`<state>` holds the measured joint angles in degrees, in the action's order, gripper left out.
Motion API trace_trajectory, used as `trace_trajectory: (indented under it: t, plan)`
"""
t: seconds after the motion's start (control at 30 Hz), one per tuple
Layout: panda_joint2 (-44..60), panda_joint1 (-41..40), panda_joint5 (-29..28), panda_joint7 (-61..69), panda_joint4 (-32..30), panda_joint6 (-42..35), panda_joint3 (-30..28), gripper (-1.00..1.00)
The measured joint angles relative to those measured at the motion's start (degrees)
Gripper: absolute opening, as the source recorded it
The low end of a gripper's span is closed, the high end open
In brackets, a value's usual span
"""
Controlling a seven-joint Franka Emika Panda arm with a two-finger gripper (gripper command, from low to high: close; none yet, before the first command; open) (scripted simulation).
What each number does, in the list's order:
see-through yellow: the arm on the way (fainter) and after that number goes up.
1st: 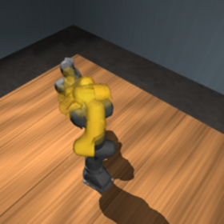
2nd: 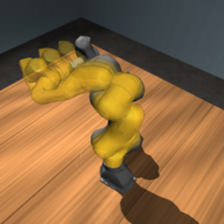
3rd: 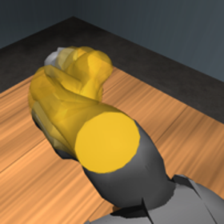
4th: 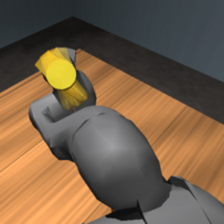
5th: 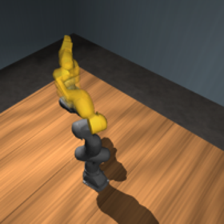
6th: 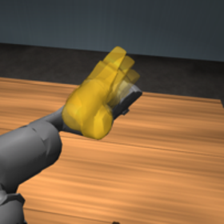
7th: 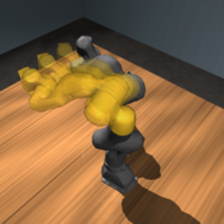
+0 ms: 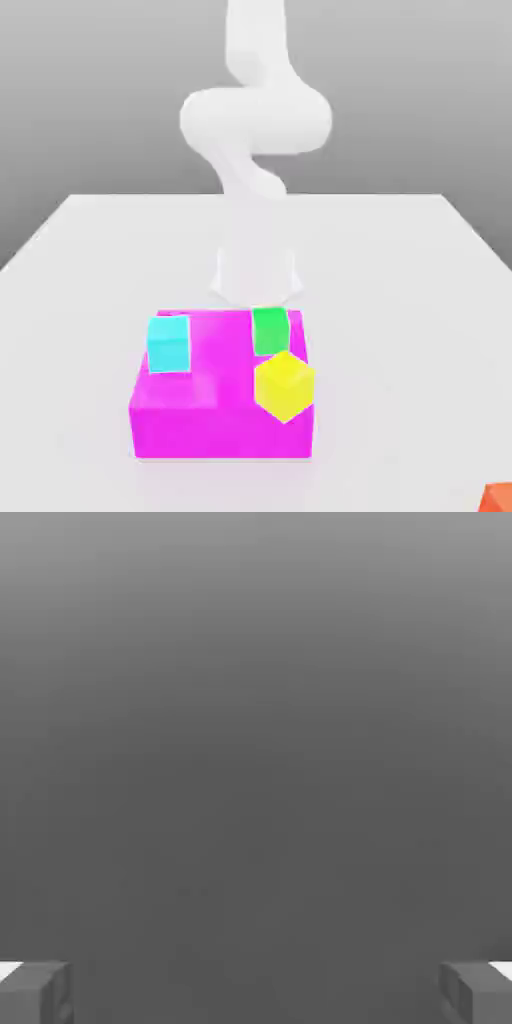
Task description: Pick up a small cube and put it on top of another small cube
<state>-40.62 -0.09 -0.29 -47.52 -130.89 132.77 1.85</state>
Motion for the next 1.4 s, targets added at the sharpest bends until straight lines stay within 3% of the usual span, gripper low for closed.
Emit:
trace_trajectory:
  t: [0.6, 1.07, 1.2, 1.23, 1.4]
  plan:
    - [37.7, 2.4, -7.8, -16.3, 6.5, 7.0, 12.6, 0.0]
    - [66.7, 11.8, -13.2, -28.4, 11.4, 12.6, 14.1, 0.0]
    - [75.0, 14.2, -15.6, -30.7, 13.3, 17.5, 12.1, 0.0]
    - [76.6, 14.7, -16.1, -31.1, 13.7, 18.6, 11.5, -1.0]
    - [76.6, 14.7, -16.0, -31.1, 13.7, 18.7, 11.5, -1.0]
